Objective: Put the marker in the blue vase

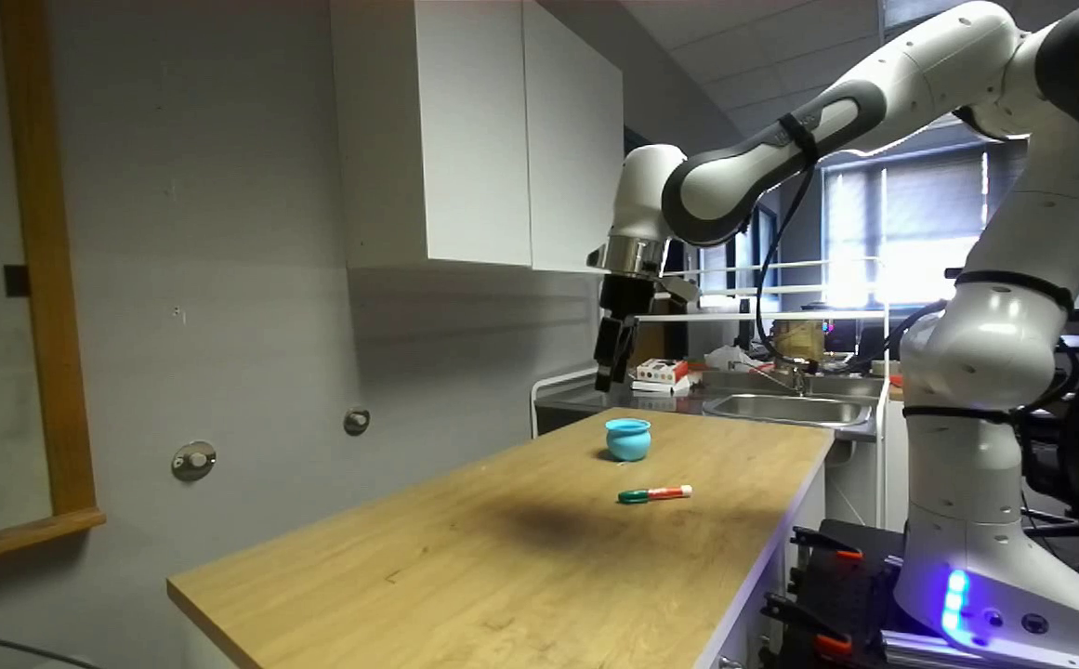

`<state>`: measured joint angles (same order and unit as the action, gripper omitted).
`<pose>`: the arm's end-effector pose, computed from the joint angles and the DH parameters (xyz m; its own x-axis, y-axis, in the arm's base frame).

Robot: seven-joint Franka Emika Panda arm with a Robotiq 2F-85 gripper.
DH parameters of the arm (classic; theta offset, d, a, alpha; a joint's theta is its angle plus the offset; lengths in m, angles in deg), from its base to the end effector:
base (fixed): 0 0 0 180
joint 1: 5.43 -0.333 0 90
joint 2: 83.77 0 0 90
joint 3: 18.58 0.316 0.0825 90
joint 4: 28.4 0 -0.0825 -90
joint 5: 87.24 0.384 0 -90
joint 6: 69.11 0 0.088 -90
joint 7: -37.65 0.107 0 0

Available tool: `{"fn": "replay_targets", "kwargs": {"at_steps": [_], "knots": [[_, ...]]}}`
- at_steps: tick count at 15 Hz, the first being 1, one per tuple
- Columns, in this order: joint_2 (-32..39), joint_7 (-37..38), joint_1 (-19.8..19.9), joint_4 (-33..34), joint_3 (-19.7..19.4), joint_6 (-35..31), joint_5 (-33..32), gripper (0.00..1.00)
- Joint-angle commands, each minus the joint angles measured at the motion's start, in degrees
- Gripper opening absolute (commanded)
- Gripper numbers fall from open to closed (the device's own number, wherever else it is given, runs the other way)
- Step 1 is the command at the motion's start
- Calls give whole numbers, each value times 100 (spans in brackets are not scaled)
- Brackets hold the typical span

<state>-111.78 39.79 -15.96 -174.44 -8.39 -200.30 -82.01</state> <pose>0.3852 0.1498 0.4557 0.9420 0.2507 0.2230 0.2584 -0.9660 -0.0055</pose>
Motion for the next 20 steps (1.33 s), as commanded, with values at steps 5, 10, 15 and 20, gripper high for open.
{"fn": "replay_targets", "kwargs": {"at_steps": [5, 10, 15, 20], "knots": [[20, -35, -9, 0, -65, 28, -35, 100], [55, -372, 160, -189, -365, -32, -157, 100], [305, -1218, 479, -332, -937, -72, -411, 100], [859, -2408, 682, -258, -1525, 24, -473, 100]]}}
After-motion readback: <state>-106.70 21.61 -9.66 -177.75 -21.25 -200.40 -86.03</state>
